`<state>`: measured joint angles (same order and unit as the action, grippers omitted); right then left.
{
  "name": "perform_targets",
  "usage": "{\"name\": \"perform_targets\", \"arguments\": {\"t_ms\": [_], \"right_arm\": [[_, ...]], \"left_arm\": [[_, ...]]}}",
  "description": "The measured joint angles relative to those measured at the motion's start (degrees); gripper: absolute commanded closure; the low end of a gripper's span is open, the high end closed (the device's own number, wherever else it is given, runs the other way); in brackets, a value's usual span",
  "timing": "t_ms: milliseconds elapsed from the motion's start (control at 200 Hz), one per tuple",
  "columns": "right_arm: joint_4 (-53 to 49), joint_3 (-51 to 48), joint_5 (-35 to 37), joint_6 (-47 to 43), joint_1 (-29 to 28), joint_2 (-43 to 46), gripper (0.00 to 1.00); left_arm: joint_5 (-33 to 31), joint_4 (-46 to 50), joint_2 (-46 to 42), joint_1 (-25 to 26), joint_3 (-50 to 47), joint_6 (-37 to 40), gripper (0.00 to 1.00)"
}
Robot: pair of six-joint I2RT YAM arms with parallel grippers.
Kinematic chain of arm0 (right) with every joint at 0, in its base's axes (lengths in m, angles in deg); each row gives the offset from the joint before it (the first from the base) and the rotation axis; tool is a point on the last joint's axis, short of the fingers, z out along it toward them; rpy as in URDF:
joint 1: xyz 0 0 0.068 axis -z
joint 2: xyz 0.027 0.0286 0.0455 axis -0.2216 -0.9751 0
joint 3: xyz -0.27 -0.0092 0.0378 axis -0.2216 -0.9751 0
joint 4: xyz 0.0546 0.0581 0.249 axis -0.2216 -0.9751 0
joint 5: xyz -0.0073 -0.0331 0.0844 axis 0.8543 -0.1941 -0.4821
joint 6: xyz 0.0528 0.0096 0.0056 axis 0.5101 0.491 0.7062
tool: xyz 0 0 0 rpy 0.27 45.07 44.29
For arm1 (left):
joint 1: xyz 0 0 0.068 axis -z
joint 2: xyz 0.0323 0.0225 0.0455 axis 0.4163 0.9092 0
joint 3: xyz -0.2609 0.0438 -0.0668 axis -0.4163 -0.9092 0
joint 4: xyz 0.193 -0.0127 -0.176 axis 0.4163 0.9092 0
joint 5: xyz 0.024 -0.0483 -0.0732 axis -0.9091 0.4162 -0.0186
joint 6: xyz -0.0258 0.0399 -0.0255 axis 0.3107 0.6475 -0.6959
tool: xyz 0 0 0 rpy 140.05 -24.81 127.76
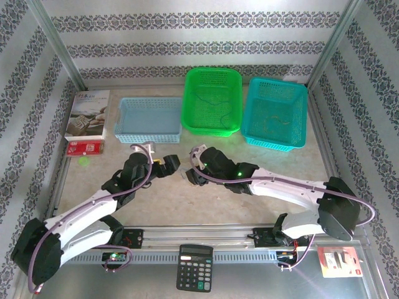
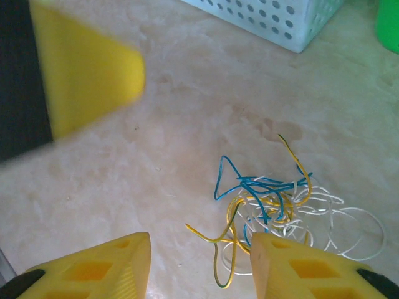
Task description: Untangle the cables
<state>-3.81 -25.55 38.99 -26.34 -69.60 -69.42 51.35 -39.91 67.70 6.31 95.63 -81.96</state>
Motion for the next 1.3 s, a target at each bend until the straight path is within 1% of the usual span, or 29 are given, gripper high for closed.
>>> {"name": "perform_targets", "arguments": {"t_ms": [80, 135, 185, 280, 370, 525, 689, 824, 969, 1114, 1184, 1269, 1304], "right_arm": [[-1.79, 1.9, 0.92, -1.64, -0.48, -2.01, 0.58], [-2.73, 2.71, 1.25, -2.49, -0.61, -3.08, 0.59], [-5.11, 4.46, 2.12, -3.52, -1.2, -4.48, 0.61], [-7.76, 8.63, 4.09, -5.49, -2.62, -8.24, 0.64], [-9.9, 11.8, 5.99, -7.02, -4.33, -11.02, 0.65], [-13.05, 15.17, 8.74, -9.14, -5.99, -14.19, 0.66], [-14.75, 16.35, 10.78, -9.92, -5.99, -16.17, 0.66], [-15.76, 16.87, 11.56, -10.6, -5.99, -17.7, 0.71], [-15.91, 17.27, 12.33, -10.97, -5.99, -18.75, 0.74], [-16.06, 17.79, 13.62, -11.23, -5.99, -19.47, 0.81], [-16.06, 17.79, 14.08, -11.5, -5.97, -19.65, 0.87], [-16.06, 17.79, 14.45, -11.47, -5.79, -19.78, 1.0], [-16.06, 17.81, 14.4, -11.54, -5.57, -19.82, 1.0]], "left_arm": [[-0.39, 0.76, -3.04, -3.63, -1.4, -1.73, 0.0], [-0.9, 1.27, -4.11, -5.16, -1.95, -2.58, 0.0], [0.72, 1.6, -5.51, -8.02, -2.82, -3.58, 0.0], [1.6, 2.82, -7.98, -13.49, -3.89, -4.9, 0.0], [3.08, 3.13, -8.66, -15.69, -4.09, -5.7, 0.0], [5.33, 3.21, -8.68, -16.52, -4.11, -6.58, 0.0], [6.6, 3.21, -8.68, -16.81, -4.11, -6.78, 0.0], [7.1, 3.21, -8.68, -16.81, -4.11, -6.8, 0.0], [7.69, 3.21, -8.68, -16.81, -4.11, -6.8, 0.0], [7.89, 3.19, -8.63, -16.81, -4.11, -6.82, 0.0], [8.02, 3.17, -8.57, -16.81, -4.11, -6.95, 0.0], [8.07, 3.08, -8.28, -16.81, -4.2, -7.21, 0.0], [8.07, 3.02, -8.17, -16.81, -4.33, -7.3, 0.0]]}}
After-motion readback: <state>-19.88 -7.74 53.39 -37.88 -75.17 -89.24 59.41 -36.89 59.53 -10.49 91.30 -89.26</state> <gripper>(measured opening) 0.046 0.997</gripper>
